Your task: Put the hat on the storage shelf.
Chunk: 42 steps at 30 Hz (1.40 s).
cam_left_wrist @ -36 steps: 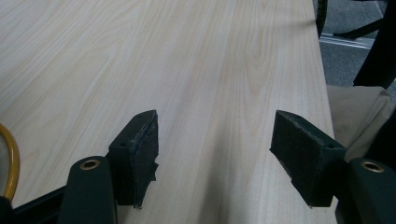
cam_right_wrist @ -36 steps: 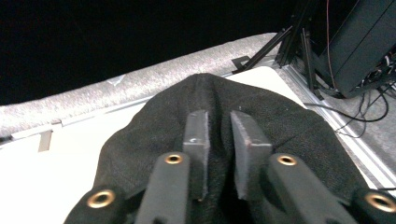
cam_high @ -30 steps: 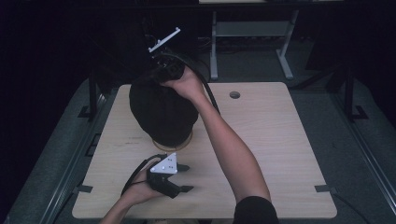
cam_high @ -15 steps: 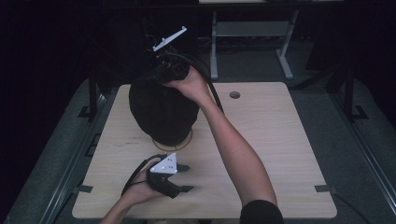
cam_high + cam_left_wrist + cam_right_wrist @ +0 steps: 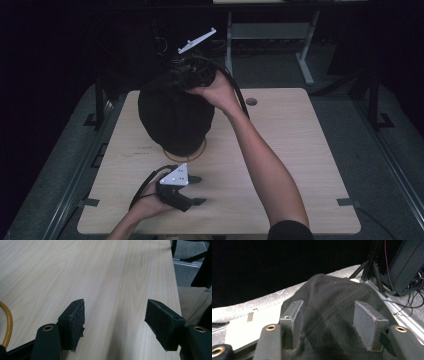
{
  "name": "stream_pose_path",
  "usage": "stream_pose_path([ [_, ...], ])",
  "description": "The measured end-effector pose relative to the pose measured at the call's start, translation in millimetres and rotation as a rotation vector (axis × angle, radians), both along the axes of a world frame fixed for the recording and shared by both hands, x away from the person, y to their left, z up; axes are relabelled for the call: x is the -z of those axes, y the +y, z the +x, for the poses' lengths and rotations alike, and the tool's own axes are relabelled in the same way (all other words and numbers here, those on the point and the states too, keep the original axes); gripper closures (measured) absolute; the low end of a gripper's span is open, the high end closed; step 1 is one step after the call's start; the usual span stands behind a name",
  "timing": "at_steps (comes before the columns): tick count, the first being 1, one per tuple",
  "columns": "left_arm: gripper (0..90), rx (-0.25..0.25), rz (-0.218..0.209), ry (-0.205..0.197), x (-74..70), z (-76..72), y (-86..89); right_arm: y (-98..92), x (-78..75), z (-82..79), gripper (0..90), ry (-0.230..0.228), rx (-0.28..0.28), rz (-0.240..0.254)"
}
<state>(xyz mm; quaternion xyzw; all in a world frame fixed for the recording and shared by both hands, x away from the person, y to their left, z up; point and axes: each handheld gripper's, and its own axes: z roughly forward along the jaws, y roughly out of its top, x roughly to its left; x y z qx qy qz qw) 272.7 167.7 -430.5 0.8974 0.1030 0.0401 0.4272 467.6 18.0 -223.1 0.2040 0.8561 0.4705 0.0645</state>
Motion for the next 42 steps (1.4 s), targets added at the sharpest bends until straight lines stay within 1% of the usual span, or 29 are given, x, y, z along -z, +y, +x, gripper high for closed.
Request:
stream_pose_path([
  [2, 31.4, 0.0, 0.004, -0.002, 0.4, 0.2, 0.6, -5.2, 0.1, -3.0, 39.7, 0.019, 0.011, 0.01],
  [3, 31.3, -0.002, 0.005, -0.002, 0.2, 0.1, 0.9, -7.8, 0.7, -3.8, 39.6, 0.011, 0.007, 0.016],
  [6, 30.9, -0.011, -0.002, -0.003, 0.1, 0.6, 2.1, -18.5, 0.5, -9.1, 38.1, 0.008, 0.016, 0.03],
  [8, 30.8, -0.02, -0.004, -0.001, 0.0, 0.5, 3.4, -24.5, 0.3, -12.5, 36.9, 0.018, 0.02, 0.036],
  [11, 30.5, -0.034, -0.009, 0.001, 0.3, 1.5, 6.4, -35.4, 2.0, -18.5, 35.8, 0.021, 0.028, 0.037],
  [14, 30.4, -0.048, -0.015, 0.007, 0.6, 2.5, 9.4, -47.5, 6.0, -23.4, 34.5, 0.036, 0.037, 0.04],
  [19, 30.2, -0.064, -0.022, 0.004, 0.2, 5.0, 12.4, -64.2, 12.5, -29.5, 33.5, 0.047, 0.056, 0.042],
  [24, 30.1, -0.071, -0.023, 0.008, 0.6, 5.1, 13.8, -81.2, 20.7, -35.2, 32.4, 0.06, 0.073, 0.047],
  [25, 30.0, -0.077, -0.027, 0.014, 1.0, 4.7, 13.9, -84.5, 22.2, -36.7, 32.2, 0.059, 0.078, 0.05],
  [27, 30.0, -0.072, -0.021, -0.002, 0.4, 6.0, 15.4, -90.7, 25.5, -39.3, 32.0, 0.062, 0.082, 0.051],
  [28, 29.9, -0.075, -0.026, -0.002, 0.4, 6.3, 15.7, -93.6, 27.0, -40.5, 31.7, 0.064, 0.087, 0.049],
  [34, 29.8, -0.086, -0.033, 0.002, 0.1, 6.2, 17.6, -107.7, 36.9, -44.3, 30.7, 0.074, 0.108, 0.049],
  [35, 29.8, -0.084, -0.028, 0.0, 0.0, 6.4, 18.1, -109.5, 38.6, -44.9, 30.3, 0.078, 0.112, 0.049],
  [42, 29.7, -0.085, -0.028, -0.001, 0.8, 6.4, 19.1, -123.9, 48.3, -51.1, 29.4, 0.091, 0.125, 0.041],
])
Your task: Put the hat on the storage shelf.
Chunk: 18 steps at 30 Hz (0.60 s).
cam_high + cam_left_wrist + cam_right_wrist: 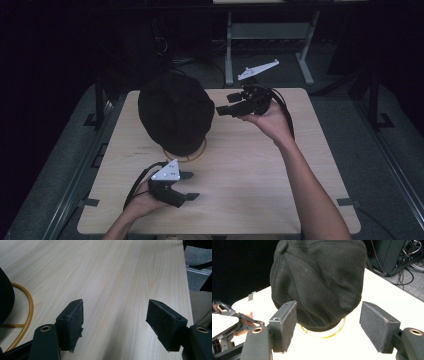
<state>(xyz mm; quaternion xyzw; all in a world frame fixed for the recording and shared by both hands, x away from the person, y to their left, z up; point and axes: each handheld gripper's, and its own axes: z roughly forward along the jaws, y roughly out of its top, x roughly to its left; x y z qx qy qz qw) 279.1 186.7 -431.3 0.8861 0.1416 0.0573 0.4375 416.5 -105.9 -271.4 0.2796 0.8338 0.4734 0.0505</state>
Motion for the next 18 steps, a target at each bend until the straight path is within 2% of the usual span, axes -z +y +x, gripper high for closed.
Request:
stream_pose_path([
  [18, 29.7, -0.009, 0.007, -0.009, -0.3, -1.5, -1.2, -33.4, 22.2, -24.4, 27.4, 0.026, 0.043, -0.001],
])
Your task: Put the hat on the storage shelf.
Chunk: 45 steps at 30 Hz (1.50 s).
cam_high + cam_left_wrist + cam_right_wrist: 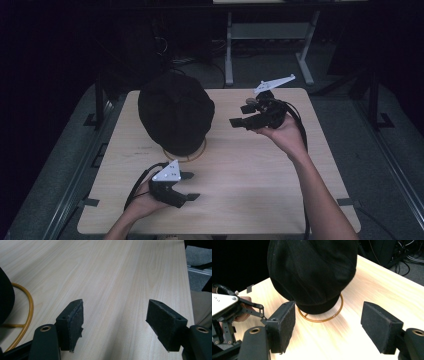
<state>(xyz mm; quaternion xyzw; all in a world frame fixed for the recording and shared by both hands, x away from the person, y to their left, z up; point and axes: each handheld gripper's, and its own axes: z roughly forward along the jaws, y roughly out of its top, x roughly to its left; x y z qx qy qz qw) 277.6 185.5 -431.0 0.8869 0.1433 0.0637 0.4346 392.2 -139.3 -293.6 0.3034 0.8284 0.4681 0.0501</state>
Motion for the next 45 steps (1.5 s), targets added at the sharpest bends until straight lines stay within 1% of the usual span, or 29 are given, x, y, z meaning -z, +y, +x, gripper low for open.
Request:
stream_pose_path([
  [1, 29.7, -0.003, 0.0, -0.001, 0.0, -0.1, 0.1, -2.2, 0.9, -1.6, 27.4, 0.005, 0.004, 0.0],
  [2, 29.7, -0.004, 0.001, -0.001, -0.1, 0.0, 0.4, -5.0, 2.5, -3.0, 27.3, -0.001, 0.007, 0.0],
  [7, 29.5, -0.011, 0.005, -0.008, -0.8, 0.0, 3.9, -15.0, 5.7, -10.2, 26.7, 0.001, 0.024, 0.004],
  [9, 29.6, -0.021, -0.006, -0.002, -0.7, -0.1, 5.2, -19.6, 7.5, -13.1, 26.6, 0.001, 0.03, 0.003],
  [12, 29.6, -0.029, -0.007, -0.005, -1.3, 0.3, 6.8, -26.2, 10.9, -17.4, 26.3, 0.007, 0.039, 0.006],
  [19, 29.6, -0.039, -0.008, -0.006, -1.0, 0.9, 8.3, -40.4, 22.6, -27.8, 25.9, 0.018, 0.054, 0.003],
  [23, 29.5, -0.041, -0.007, -0.009, -0.9, 0.6, 8.4, -49.1, 28.8, -33.3, 25.8, 0.032, 0.07, 0.011],
  [24, 29.5, -0.04, -0.006, -0.011, -1.0, 0.8, 8.6, -51.2, 30.4, -34.2, 25.8, 0.029, 0.07, 0.01],
  [25, 29.5, -0.043, -0.007, -0.006, -1.0, 0.5, 8.7, -53.2, 31.8, -35.4, 25.7, 0.031, 0.072, 0.012],
  [37, 29.2, -0.056, -0.006, -0.005, -1.4, 2.2, 12.1, -70.0, 47.8, -50.0, 25.1, 0.051, 0.095, 0.014],
  [43, 29.0, -0.06, -0.011, -0.008, -1.0, 2.4, 12.4, -79.0, 55.0, -56.6, 24.2, 0.061, 0.116, 0.022],
  [45, 29.0, -0.064, -0.017, -0.002, -1.0, 2.1, 12.7, -81.9, 57.8, -58.2, 24.2, 0.065, 0.122, 0.023],
])
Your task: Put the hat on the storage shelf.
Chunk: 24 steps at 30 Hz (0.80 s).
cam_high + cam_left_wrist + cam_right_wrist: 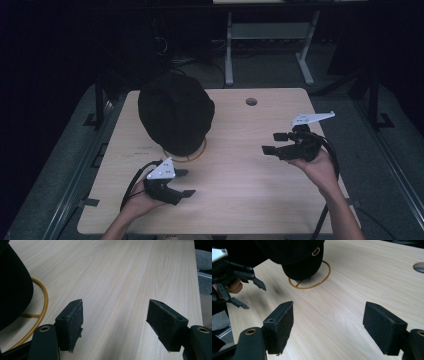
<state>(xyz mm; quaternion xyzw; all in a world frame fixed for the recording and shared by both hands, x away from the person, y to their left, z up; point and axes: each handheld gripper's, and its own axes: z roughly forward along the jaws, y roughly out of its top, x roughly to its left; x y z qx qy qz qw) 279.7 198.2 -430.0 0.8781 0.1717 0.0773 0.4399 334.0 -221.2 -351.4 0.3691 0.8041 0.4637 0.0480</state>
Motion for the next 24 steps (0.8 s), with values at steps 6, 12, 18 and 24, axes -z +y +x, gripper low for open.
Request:
stream_pose_path([
  [6, 29.0, -0.004, -0.001, -0.003, -0.1, 0.7, 1.4, -8.8, 7.9, -5.9, 24.2, 0.004, 0.019, 0.005],
  [12, 29.1, -0.007, -0.003, -0.009, -1.0, 0.8, 2.3, -16.0, 15.2, -13.2, 24.2, 0.007, 0.031, 0.007],
  [18, 29.0, -0.003, -0.003, -0.01, -2.1, 0.0, 1.5, -23.0, 22.1, -23.3, 24.2, 0.013, 0.039, 0.004],
  [24, 29.0, -0.014, -0.015, -0.007, -2.3, -0.2, 3.0, -28.8, 27.5, -33.5, 23.9, 0.014, 0.045, -0.012],
])
